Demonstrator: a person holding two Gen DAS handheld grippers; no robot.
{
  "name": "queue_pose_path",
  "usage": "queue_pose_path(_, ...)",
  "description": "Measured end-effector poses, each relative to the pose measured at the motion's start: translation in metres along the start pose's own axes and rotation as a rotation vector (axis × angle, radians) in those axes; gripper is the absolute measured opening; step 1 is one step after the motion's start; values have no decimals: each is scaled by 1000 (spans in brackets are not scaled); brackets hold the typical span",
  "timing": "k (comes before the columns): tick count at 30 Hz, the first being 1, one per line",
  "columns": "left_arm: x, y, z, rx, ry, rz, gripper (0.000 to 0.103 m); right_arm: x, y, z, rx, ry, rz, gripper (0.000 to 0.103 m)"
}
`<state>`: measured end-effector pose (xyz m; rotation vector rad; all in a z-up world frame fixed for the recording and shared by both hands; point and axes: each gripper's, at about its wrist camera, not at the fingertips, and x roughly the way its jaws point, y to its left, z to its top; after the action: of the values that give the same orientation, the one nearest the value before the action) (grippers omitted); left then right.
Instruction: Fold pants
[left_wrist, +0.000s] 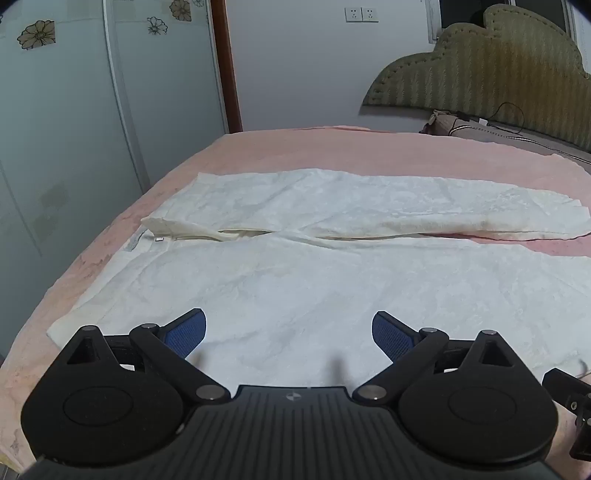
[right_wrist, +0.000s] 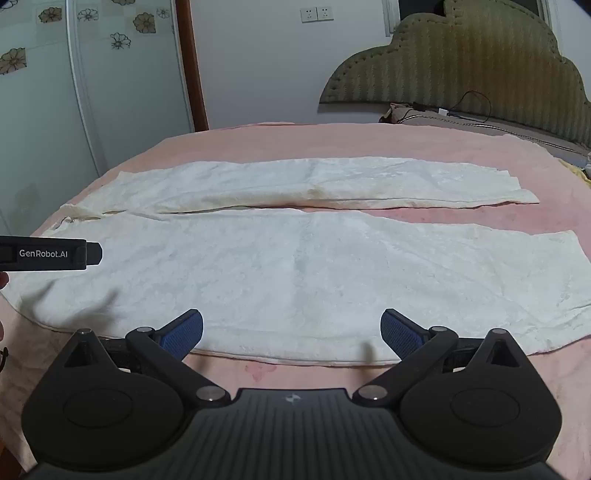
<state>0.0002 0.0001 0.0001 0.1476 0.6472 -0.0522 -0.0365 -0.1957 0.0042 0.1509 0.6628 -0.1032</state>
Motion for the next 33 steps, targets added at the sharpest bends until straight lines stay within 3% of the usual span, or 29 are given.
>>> queue_pose_path(13,2,3,-1,16,2,1,99,4,-3,-2,-12,10,19,103)
queue_pose_path(22,-4,7,-2,-5,-22,3,99,31,-14,-15,-21,111,-63,103)
queue_pose_path(33,-2,6,-4,-9,-10,-22,99,28,-6,-37,-15,1,-105,103)
